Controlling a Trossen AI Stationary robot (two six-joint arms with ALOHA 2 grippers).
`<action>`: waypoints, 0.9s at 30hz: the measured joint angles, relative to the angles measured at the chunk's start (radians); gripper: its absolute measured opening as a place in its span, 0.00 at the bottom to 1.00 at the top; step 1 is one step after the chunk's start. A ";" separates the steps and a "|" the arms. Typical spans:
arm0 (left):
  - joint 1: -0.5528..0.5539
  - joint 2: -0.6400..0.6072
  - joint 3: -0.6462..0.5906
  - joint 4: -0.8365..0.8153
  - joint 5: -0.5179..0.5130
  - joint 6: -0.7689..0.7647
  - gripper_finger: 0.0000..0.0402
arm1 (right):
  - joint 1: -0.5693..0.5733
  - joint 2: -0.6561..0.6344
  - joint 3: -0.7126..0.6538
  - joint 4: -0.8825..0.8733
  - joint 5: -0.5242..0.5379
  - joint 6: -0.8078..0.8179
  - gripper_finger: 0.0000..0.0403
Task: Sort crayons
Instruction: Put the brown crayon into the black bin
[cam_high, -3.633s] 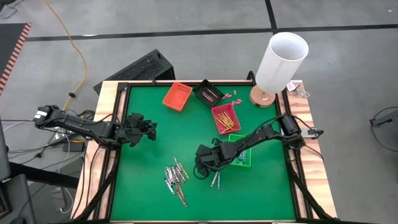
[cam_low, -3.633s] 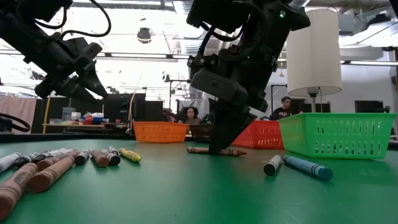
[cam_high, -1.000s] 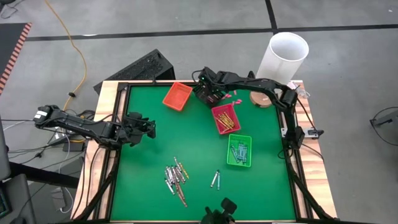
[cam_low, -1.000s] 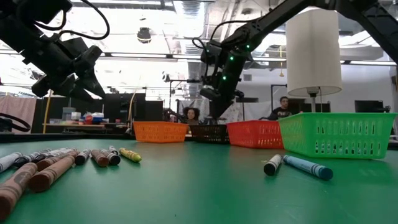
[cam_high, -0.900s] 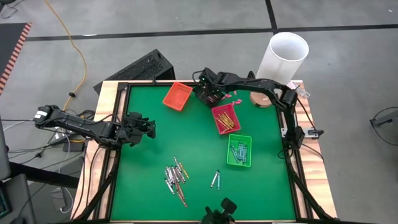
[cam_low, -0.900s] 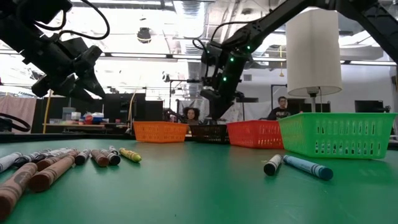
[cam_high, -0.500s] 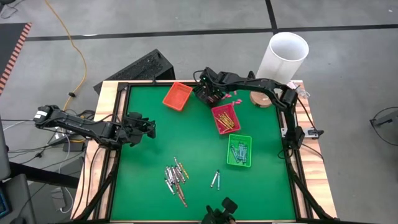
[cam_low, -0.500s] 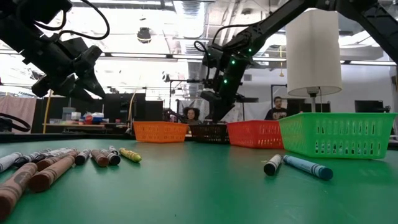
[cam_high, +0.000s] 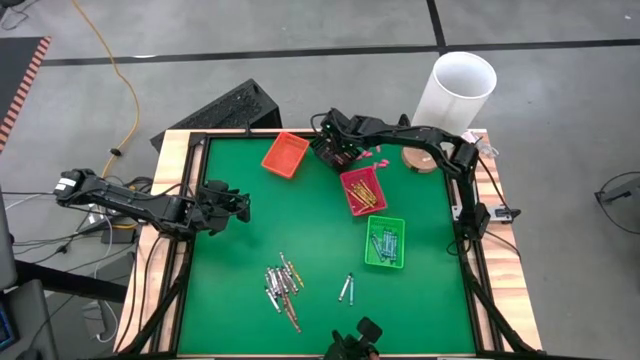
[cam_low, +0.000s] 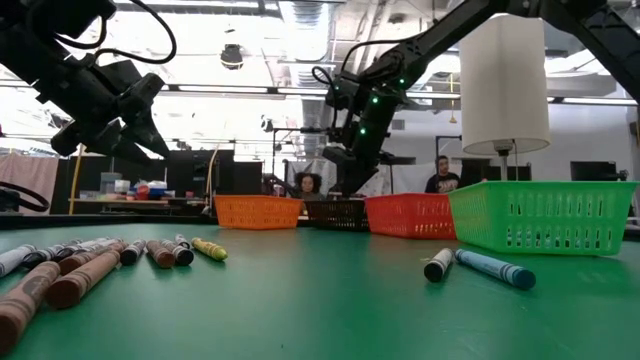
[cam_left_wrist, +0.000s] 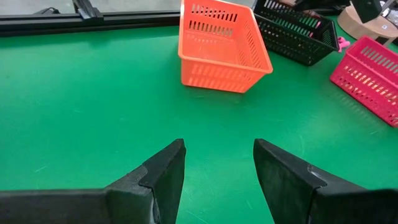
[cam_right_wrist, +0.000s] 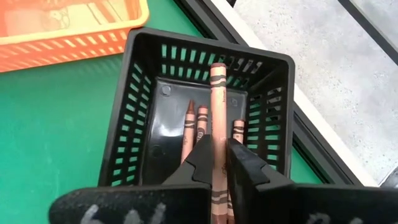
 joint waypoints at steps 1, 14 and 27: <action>0.000 0.000 0.000 0.000 0.000 0.000 0.45 | 0.000 0.000 0.000 -0.001 0.000 -0.001 0.10; 0.000 0.000 0.000 0.000 -0.008 0.003 0.45 | -0.047 0.051 0.002 -0.064 -0.152 0.036 0.04; 0.001 0.000 0.000 -0.001 -0.009 0.008 0.45 | -0.043 0.113 0.003 -0.051 -0.157 0.024 0.10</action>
